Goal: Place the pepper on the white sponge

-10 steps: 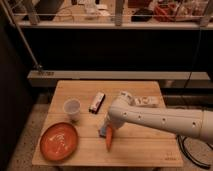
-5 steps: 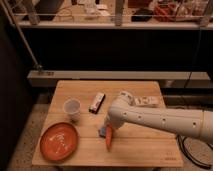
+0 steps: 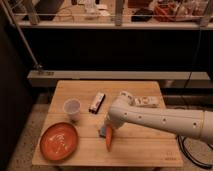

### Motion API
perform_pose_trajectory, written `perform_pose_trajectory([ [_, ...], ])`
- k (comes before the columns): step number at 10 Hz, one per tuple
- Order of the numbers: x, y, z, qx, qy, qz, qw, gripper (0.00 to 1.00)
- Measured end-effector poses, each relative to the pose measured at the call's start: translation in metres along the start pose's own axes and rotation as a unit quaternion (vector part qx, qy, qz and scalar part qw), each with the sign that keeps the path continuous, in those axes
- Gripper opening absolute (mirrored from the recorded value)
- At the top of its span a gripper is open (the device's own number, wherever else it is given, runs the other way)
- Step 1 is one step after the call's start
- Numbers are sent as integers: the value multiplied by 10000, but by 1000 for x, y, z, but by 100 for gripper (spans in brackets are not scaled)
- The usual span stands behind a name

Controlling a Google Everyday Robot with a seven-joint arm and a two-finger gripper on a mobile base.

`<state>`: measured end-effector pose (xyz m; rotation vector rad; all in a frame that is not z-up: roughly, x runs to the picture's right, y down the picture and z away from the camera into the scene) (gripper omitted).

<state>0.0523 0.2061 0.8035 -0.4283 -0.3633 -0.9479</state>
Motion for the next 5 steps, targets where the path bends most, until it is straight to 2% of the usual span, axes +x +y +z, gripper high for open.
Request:
perform_pose_trajectory([
  [5,1,-2,0,52,2,-78,10000,23],
])
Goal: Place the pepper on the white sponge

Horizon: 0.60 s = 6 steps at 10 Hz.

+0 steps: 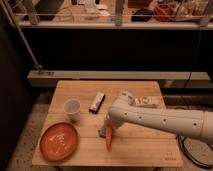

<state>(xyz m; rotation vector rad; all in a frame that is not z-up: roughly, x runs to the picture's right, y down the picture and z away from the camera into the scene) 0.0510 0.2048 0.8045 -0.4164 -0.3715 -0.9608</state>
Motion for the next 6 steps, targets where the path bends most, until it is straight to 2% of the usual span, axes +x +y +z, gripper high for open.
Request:
perform_pose_trajectory([
  [6,1,-2,-1,65,5,-89,9999,23],
])
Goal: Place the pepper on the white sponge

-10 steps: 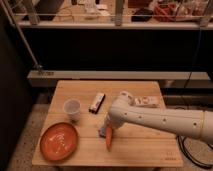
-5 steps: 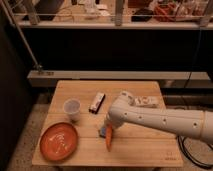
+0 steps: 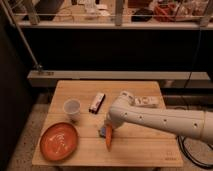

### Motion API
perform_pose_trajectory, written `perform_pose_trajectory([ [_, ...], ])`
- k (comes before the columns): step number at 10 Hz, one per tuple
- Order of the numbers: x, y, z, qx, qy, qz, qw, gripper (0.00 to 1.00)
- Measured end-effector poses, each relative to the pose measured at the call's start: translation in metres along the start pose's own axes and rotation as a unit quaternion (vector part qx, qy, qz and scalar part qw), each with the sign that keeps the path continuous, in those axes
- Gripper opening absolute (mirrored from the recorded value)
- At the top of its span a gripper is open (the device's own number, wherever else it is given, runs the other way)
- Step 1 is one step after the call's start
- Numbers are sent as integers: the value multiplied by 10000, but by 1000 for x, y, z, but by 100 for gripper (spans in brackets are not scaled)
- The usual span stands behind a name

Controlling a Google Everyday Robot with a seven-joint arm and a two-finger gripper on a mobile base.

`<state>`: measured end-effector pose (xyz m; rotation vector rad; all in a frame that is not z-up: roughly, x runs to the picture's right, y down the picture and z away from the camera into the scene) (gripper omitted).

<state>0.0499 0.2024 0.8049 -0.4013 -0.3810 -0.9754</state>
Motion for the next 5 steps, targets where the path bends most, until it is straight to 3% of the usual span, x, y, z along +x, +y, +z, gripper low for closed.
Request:
perform_pose_trajectory([
  [5,1,-2,1,54,1,-91,9999,23],
])
